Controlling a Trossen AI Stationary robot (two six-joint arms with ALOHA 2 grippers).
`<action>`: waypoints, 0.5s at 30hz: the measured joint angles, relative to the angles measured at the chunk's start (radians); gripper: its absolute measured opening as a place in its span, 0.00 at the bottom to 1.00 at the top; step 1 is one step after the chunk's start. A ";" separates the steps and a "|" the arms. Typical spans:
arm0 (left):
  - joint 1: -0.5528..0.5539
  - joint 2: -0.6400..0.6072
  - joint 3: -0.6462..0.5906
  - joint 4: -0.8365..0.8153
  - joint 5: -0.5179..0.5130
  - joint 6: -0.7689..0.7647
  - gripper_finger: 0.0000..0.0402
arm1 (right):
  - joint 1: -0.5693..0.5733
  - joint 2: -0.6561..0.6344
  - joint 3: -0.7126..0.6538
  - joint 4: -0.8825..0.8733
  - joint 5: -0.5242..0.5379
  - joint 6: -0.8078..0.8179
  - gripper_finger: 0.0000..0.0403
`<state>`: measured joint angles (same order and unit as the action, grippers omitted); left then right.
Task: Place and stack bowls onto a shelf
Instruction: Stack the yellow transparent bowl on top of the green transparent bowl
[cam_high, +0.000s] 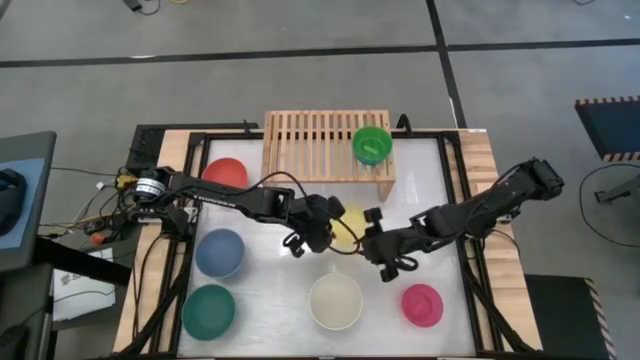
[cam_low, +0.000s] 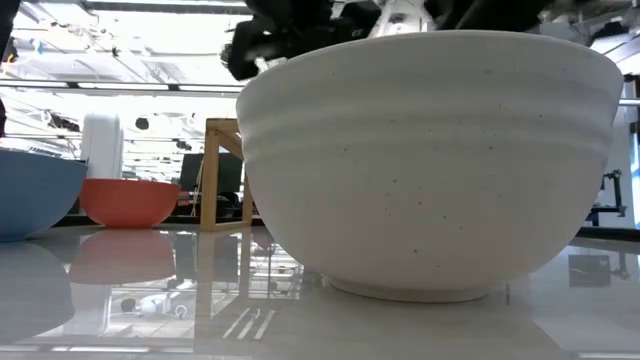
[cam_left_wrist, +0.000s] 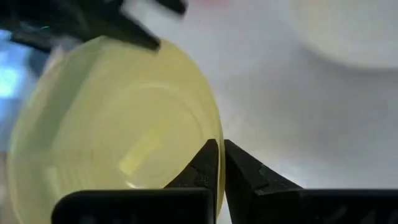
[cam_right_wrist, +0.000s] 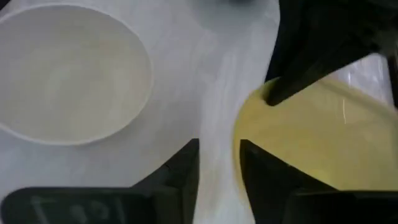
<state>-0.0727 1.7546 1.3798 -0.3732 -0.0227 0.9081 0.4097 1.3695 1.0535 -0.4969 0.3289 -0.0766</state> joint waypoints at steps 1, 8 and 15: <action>-0.001 0.000 0.000 0.003 -0.030 0.011 0.00 | 0.007 -0.012 0.016 -0.040 0.018 0.042 0.39; 0.037 -0.003 0.034 0.048 -0.137 0.078 0.00 | 0.062 -0.138 0.058 -0.296 0.294 0.345 0.45; 0.165 -0.004 0.216 -0.047 -0.015 0.095 0.00 | 0.124 -0.264 0.015 -0.396 0.437 0.586 0.42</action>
<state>0.0925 1.7508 1.5955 -0.4197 -0.0373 1.0033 0.5339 1.1054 1.0686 -0.8929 0.7663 0.5097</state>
